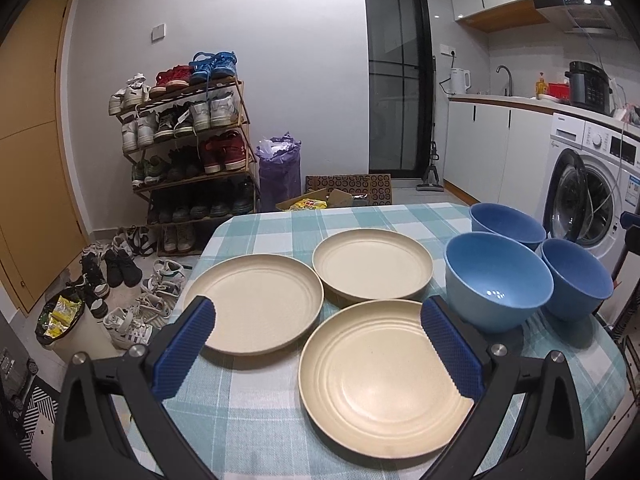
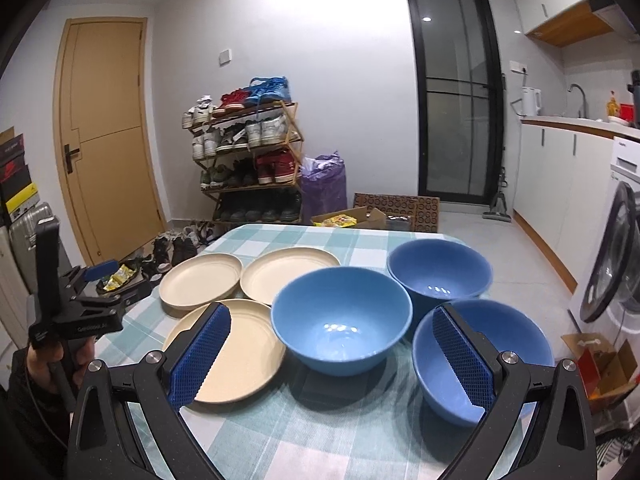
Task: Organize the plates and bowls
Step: 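Move both tools forward toward the rim of the large cream plate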
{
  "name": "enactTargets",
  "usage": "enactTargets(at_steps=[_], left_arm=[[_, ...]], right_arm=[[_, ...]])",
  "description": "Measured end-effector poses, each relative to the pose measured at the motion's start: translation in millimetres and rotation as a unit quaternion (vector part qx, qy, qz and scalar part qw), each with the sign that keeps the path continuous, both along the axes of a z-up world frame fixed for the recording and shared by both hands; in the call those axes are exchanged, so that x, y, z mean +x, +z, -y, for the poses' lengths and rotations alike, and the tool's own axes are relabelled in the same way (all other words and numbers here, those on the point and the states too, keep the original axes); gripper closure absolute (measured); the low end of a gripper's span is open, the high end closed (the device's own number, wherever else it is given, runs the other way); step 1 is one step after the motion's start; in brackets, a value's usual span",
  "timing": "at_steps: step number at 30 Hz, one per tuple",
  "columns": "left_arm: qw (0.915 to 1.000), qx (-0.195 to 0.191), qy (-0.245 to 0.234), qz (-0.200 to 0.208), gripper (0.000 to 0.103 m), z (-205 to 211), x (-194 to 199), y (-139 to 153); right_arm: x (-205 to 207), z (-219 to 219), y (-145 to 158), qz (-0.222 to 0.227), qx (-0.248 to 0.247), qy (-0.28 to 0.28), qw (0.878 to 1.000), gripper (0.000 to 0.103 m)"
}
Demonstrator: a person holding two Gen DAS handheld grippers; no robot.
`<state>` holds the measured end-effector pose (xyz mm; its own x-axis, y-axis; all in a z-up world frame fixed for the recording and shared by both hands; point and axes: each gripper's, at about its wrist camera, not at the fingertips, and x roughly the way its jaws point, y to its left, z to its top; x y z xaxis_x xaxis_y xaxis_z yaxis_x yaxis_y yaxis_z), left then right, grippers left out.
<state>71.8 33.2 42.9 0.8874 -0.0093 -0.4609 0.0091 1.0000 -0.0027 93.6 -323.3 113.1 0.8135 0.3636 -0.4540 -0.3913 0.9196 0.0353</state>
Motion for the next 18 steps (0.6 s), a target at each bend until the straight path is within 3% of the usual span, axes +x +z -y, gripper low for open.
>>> enactTargets(at_steps=[18], left_arm=[[0.9996, -0.023, -0.002, -0.013, 0.000, -8.4, 59.4, 30.5]], right_arm=[[62.4, -23.4, 62.7, -0.012, -0.008, 0.044, 0.999, 0.000]])
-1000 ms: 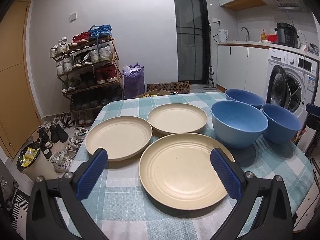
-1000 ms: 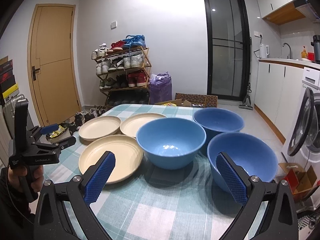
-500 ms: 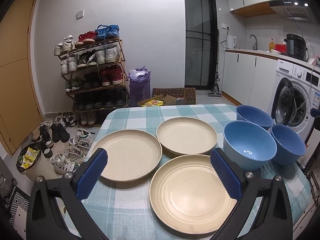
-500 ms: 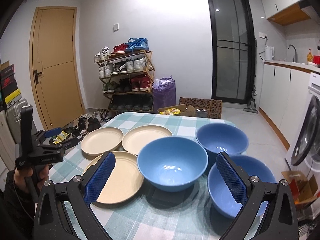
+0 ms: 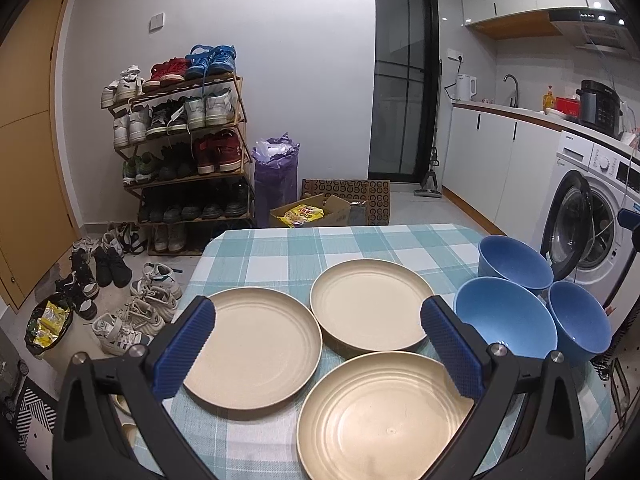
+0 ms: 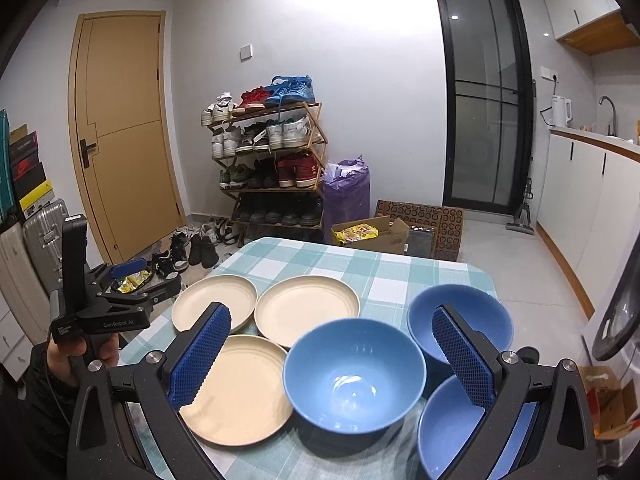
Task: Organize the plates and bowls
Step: 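Move both tools forward toward the rim of the large cream plate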
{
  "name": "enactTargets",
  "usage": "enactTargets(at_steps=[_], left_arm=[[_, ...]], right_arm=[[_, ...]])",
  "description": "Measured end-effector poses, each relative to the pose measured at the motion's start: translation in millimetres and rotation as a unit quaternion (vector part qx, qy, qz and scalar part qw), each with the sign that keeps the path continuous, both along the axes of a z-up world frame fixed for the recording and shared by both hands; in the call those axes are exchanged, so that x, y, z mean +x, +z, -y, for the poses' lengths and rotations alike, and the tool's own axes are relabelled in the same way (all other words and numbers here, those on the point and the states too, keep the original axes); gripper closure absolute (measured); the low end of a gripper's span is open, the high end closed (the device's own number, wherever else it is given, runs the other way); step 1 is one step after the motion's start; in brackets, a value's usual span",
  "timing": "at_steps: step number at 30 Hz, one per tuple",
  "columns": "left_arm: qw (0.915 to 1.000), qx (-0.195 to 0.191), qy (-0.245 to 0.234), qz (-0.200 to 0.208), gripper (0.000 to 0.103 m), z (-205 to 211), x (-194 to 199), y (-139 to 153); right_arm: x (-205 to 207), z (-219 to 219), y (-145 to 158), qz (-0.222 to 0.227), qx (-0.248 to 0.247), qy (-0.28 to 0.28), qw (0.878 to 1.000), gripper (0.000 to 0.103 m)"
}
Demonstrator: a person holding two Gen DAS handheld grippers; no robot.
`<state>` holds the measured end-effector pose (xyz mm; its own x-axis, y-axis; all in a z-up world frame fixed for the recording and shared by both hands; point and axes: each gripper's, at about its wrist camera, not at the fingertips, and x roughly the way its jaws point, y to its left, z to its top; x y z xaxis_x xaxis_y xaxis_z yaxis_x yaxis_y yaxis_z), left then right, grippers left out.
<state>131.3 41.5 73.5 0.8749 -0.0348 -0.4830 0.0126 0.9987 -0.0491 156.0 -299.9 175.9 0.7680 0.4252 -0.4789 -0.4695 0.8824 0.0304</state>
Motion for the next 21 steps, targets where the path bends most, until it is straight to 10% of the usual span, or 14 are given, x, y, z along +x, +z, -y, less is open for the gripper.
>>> enactTargets(at_steps=[21], left_arm=[[0.9993, 0.001, -0.004, -0.038, 0.000, -3.1, 71.8, 8.6]], right_arm=[[94.9, -35.4, 25.2, -0.034, -0.040, 0.024, 0.998, 0.000]])
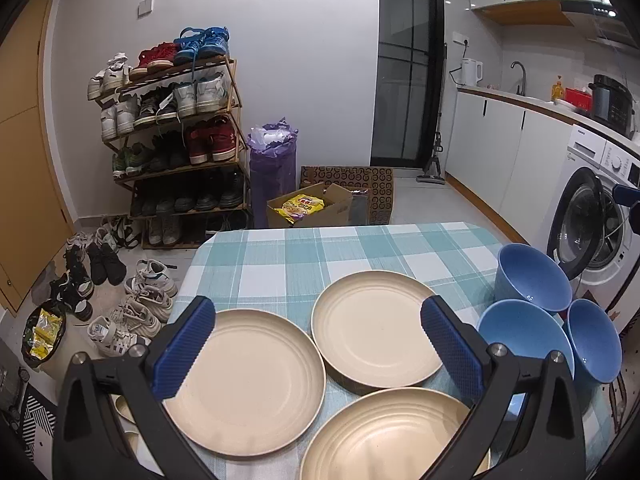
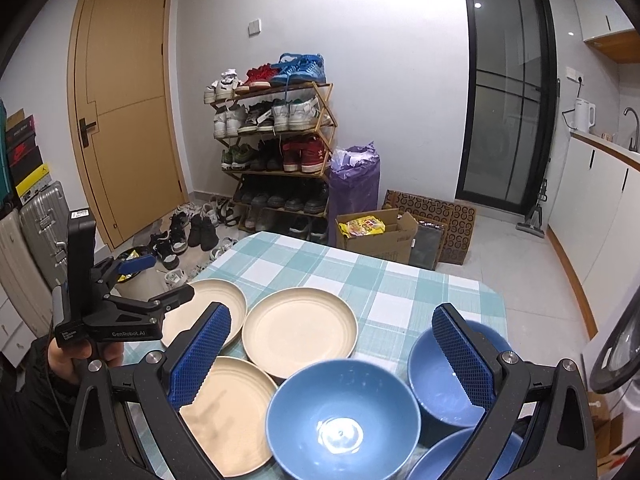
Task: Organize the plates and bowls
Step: 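Move both tools forward toward the rim of the large cream plate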
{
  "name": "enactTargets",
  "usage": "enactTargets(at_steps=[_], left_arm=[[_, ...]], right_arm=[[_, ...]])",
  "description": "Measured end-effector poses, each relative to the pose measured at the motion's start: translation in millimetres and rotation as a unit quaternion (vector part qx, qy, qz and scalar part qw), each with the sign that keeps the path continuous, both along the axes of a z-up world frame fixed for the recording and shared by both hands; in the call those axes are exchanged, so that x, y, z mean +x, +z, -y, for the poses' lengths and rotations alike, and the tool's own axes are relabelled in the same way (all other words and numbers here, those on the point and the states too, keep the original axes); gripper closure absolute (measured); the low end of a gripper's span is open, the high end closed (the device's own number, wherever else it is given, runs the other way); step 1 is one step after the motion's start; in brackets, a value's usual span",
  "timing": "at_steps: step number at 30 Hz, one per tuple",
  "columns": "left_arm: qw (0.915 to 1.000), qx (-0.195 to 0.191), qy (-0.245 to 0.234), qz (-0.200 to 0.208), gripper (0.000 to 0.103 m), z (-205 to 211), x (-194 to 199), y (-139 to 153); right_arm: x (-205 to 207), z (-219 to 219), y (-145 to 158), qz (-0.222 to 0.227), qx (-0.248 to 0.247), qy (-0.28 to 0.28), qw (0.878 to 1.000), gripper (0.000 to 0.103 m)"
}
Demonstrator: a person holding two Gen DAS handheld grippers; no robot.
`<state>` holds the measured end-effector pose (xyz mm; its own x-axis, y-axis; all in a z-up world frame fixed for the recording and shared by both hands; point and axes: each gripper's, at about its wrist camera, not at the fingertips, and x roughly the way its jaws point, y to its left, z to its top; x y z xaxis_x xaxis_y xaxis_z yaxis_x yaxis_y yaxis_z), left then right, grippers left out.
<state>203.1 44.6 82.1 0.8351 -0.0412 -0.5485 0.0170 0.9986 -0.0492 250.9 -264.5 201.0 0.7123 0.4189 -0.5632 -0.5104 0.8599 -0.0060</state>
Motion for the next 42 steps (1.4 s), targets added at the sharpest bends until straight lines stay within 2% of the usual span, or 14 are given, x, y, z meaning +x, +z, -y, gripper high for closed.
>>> enactTargets(at_steps=[10, 22, 37, 42], left_arm=[[0.9999, -0.001, -0.001, -0.015, 0.000, 0.2, 29.9, -0.6], [0.9979, -0.008, -0.005, -0.064, 0.000, -3.1, 62.6, -38.7], [0.9949, 0.004, -0.024, -0.098, 0.000, 9.6, 92.2, -71.5], [0.9932, 0.008, -0.033, -0.111, 0.005, 13.3, 99.2, -83.0]], right_arm=[[51.8, -7.9, -3.2, -0.041, -0.001, -0.002, 0.999, 0.000], [96.4, -27.0, -47.7, -0.096, -0.023, -0.006, 0.995, 0.000], [145.0, -37.7, -100.8, -0.158, -0.047, -0.018, 0.986, 0.000], [157.1, -41.6, -118.6, -0.177, -0.054, -0.017, 0.983, 0.001]])
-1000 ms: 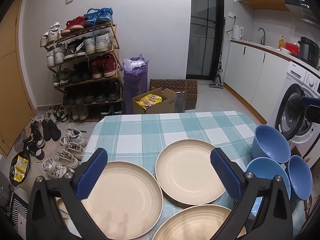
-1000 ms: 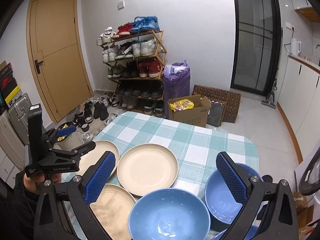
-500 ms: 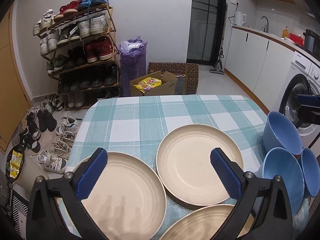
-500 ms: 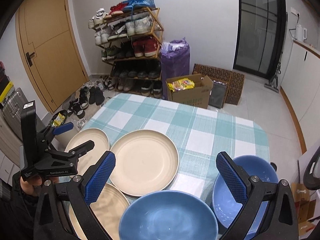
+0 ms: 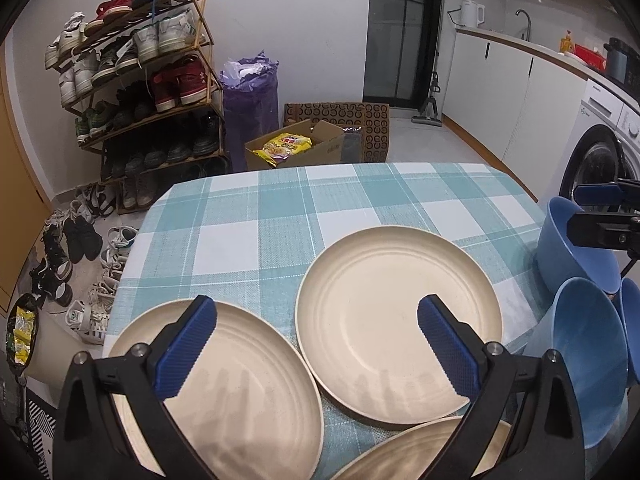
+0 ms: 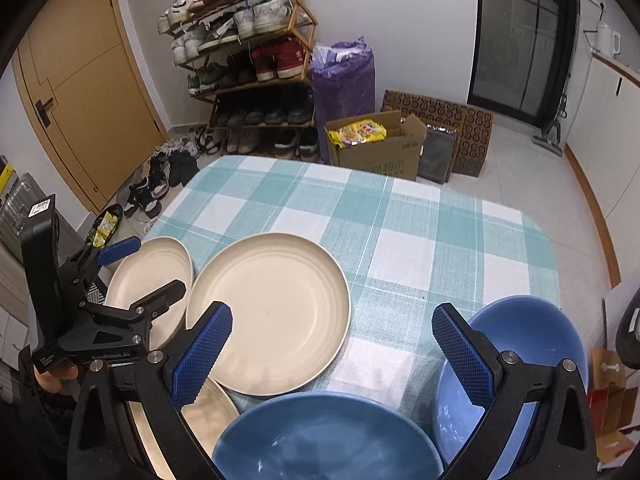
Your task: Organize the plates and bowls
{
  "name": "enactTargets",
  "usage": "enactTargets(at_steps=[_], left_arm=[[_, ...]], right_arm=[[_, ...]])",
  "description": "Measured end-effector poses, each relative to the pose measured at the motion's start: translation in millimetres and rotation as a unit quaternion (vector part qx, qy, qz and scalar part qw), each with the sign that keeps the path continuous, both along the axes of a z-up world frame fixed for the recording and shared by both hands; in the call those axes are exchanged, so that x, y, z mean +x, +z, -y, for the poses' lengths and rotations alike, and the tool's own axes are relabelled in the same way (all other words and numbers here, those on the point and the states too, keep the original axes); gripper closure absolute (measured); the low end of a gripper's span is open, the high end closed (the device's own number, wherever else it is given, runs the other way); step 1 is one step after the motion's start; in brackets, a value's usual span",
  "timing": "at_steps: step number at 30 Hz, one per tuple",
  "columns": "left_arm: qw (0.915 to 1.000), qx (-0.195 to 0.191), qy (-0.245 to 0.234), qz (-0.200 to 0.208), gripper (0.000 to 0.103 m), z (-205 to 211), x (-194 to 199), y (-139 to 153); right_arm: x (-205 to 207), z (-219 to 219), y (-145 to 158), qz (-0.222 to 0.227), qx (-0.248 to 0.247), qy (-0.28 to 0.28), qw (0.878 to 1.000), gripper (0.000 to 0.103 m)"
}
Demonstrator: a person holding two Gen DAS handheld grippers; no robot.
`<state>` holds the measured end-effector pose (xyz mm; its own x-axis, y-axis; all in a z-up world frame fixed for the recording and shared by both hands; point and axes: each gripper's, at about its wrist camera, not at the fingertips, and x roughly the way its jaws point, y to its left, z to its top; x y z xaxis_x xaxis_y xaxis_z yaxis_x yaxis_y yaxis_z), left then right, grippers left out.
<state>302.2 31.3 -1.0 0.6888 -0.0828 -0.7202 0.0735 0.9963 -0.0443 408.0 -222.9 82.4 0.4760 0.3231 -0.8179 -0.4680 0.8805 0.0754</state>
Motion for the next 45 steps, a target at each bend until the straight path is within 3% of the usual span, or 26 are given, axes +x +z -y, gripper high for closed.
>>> enactTargets(at_steps=[7, 12, 17, 36, 45], left_arm=[[0.9998, 0.002, -0.013, -0.016, 0.017, 2.7, 8.1, -12.7], [0.9992, -0.005, -0.021, -0.034, 0.037, 2.4, 13.6, -23.0], [0.9983, -0.016, -0.028, -0.049, 0.049, 2.3, 18.1, -33.9], [0.9956, -0.024, -0.050, -0.076, 0.055, 10.7, 30.5, -48.7], [0.9921, -0.033, -0.069, -0.100, 0.057, 18.9, 31.7, -59.7]], right_arm=[[10.4, -7.6, -16.6, -0.019, -0.006, 0.005, 1.000, 0.004], [16.7, -15.0, -30.0, -0.036, -0.012, 0.014, 0.999, 0.013], [23.3, -22.5, -45.9, -0.056, -0.019, 0.022, 0.998, 0.020], [45.3, -36.4, -85.7, -0.113, -0.054, 0.017, 0.992, 0.034], [44.6, -36.6, -99.3, -0.125, -0.078, 0.022, 0.989, 0.035]])
